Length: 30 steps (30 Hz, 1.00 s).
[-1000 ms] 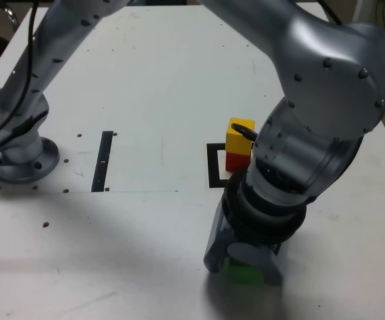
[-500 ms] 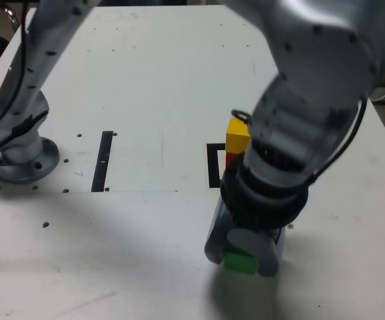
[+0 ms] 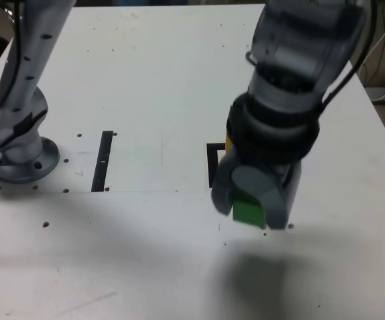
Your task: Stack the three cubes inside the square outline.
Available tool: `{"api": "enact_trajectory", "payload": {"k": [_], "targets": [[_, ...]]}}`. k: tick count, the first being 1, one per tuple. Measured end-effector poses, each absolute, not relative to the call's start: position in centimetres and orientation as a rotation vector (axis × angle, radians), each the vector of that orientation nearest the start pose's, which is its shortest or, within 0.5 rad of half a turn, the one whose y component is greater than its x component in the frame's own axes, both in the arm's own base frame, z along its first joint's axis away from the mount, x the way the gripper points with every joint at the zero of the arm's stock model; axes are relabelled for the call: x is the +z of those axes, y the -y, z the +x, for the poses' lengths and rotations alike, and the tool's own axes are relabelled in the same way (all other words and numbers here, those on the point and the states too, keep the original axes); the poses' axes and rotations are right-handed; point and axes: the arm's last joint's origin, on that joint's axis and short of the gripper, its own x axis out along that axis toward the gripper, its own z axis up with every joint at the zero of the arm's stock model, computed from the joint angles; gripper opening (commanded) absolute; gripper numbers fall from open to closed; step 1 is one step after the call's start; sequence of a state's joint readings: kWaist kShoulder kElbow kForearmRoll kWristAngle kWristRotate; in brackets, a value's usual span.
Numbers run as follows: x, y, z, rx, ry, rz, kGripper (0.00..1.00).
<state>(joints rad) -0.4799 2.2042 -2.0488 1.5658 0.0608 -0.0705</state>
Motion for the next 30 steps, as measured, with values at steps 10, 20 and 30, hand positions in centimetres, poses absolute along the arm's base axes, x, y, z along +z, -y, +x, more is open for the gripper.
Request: {"api": "enact_trajectory", "payload": {"k": [10,20,30], "targets": [[30.8,10.9,37.7,-0.27,-1.692,0.412,0.05],[30.8,4.8,38.0,-0.245,-1.726,0.395,0.05],[30.5,3.3,38.2,-0.231,-1.738,0.382,0.05]]}}
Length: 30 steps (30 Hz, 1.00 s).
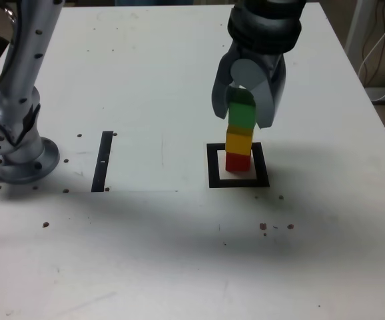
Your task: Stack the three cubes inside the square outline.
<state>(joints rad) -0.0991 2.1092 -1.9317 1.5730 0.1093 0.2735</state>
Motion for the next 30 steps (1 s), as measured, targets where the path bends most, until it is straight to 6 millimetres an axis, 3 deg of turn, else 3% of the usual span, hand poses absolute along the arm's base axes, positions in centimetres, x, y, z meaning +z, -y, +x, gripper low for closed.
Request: {"api": "enact_trajectory", "payload": {"k": [10,21,24,30], "targets": [[29.7,2.9,38.1,-0.23,-1.749,0.378,0.07],[28.8,2.7,38.5,-0.226,-1.772,0.378,0.35],[28.7,2.7,38.6,-0.226,-1.776,0.377,0.49],[28.7,2.7,38.5,-0.224,-1.777,0.375,0.92]]}}
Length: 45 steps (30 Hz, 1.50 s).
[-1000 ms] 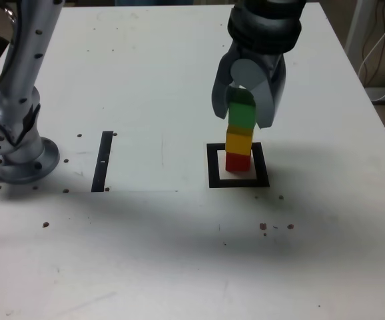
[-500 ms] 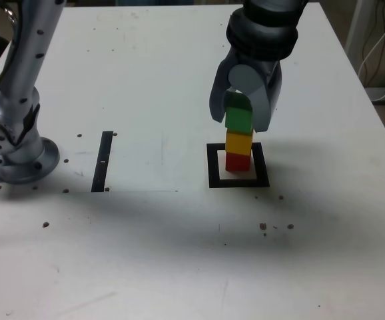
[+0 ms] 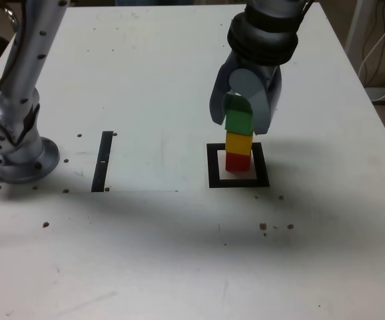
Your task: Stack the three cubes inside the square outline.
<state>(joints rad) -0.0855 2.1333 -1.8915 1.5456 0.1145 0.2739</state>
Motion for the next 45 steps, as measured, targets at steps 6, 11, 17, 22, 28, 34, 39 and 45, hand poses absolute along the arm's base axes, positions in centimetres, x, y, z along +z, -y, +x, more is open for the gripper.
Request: {"api": "enact_trajectory", "payload": {"k": [6,11,17,22,28,34,39,45], "targets": [[29.4,2.6,38.1,-0.205,-1.76,0.378,0.99],[31.1,2.5,37.0,-0.188,-1.728,0.369,0.99],[34.0,2.4,34.8,-0.167,-1.674,0.352,0.99],[37.1,2.2,31.2,-0.162,-1.614,0.329,0.99],[36.9,1.8,26.1,-0.132,-1.661,0.274,0.99],[35.5,1.6,22.2,-0.096,-1.614,0.205,0.99],[32.7,1.5,20.4,-0.082,-1.632,0.169,0.99],[28.3,1.6,18.8,-0.091,-1.681,0.115,0.99]]}}
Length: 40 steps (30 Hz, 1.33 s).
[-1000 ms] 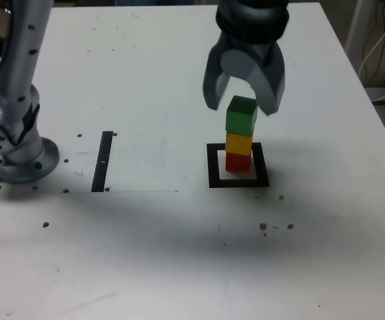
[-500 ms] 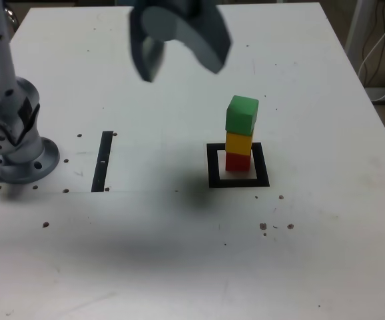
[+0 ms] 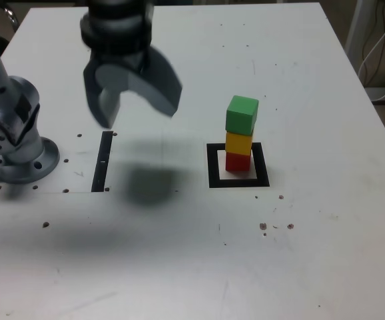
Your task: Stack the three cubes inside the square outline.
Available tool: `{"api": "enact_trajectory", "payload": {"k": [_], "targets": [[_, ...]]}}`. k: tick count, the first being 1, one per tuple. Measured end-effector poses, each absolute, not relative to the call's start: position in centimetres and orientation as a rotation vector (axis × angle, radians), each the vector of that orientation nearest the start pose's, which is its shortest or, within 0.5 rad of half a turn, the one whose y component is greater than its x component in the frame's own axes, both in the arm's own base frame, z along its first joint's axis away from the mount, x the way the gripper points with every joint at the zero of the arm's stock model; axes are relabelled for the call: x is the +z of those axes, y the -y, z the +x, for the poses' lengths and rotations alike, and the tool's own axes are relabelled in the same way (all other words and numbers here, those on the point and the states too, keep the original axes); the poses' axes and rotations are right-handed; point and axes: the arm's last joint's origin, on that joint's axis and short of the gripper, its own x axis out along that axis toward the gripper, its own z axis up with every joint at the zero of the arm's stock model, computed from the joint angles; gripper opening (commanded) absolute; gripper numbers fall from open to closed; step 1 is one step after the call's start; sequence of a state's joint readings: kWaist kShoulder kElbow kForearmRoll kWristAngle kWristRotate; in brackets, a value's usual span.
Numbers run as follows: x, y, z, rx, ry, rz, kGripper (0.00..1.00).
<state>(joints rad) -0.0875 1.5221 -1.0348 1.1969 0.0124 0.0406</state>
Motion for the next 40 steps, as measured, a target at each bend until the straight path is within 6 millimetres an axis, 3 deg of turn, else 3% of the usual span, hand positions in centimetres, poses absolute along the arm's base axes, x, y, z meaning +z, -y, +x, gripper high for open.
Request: {"api": "enact_trajectory", "payload": {"k": [6,11,23,40], "targets": [[24.2,1.5,16.1,-0.112,-1.734,0.089,0.99],[21.9,1.3,12.8,-0.117,-1.783,0.08,0.99],[21.6,1.1,10.8,-0.12,-1.81,0.084,1.0],[21.8,1.5,10.9,-0.128,-1.832,0.094,1.0]]}}
